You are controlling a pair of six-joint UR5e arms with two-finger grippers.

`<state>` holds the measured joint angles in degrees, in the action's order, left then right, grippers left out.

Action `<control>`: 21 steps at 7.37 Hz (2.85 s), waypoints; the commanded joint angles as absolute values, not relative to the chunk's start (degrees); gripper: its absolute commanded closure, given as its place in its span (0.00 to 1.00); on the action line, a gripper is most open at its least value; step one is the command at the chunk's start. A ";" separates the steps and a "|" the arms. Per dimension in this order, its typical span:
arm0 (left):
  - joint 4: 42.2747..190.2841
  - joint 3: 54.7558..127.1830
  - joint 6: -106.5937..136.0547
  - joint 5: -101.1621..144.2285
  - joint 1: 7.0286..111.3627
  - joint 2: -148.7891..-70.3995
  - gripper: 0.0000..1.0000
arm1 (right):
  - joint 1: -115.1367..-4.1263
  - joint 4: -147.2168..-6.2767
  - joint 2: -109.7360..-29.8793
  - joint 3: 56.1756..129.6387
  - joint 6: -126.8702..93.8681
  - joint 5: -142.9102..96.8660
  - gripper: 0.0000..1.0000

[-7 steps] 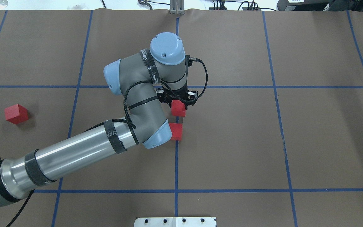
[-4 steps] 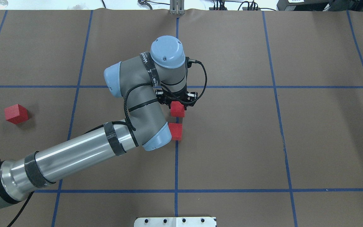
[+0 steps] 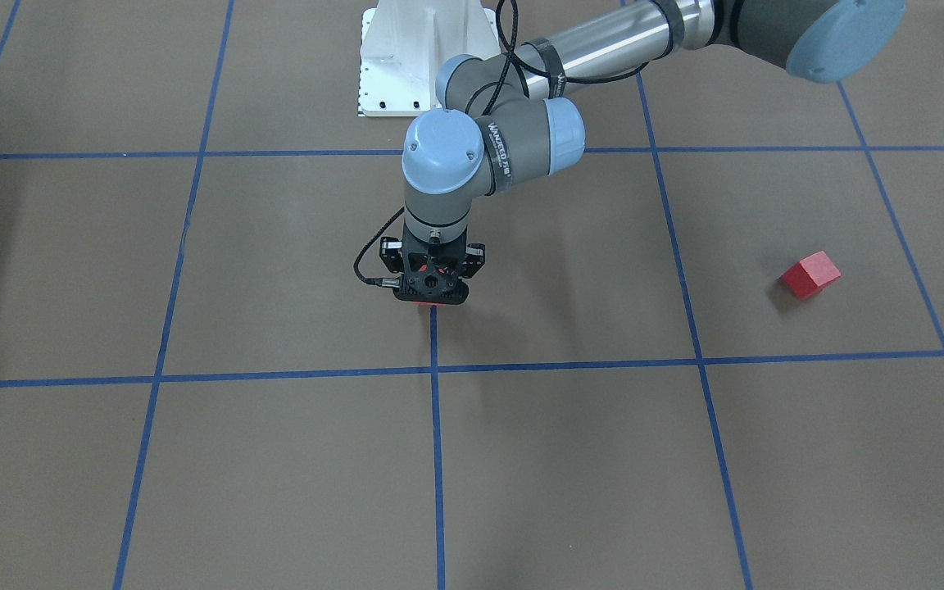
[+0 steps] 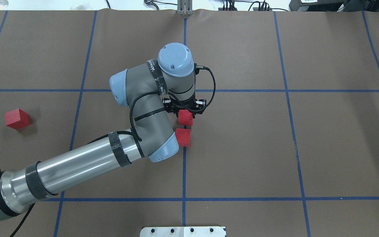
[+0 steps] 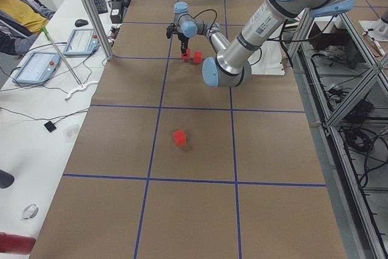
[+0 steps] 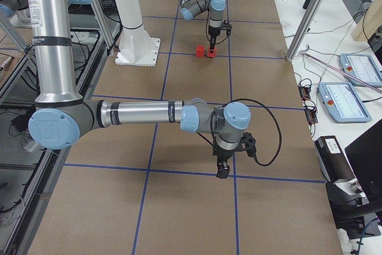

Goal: Form red blocks into L shape at center
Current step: 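Set the cube with the left gripper beside the center cube, farther from robot, then open the left gripper and lift it off the two-cube row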

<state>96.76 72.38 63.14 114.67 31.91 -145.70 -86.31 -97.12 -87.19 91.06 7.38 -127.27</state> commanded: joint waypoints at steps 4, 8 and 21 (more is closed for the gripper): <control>96.68 73.21 63.19 113.99 31.29 -144.58 0.67 | -86.22 -97.03 -87.10 90.79 7.38 -127.35 0.01; 95.98 73.21 63.28 113.04 30.68 -144.67 0.64 | -86.22 -97.03 -87.10 90.70 7.38 -127.35 0.01; 92.72 75.06 63.19 112.76 29.62 -144.49 0.46 | -86.22 -97.03 -87.19 90.44 7.38 -127.35 0.01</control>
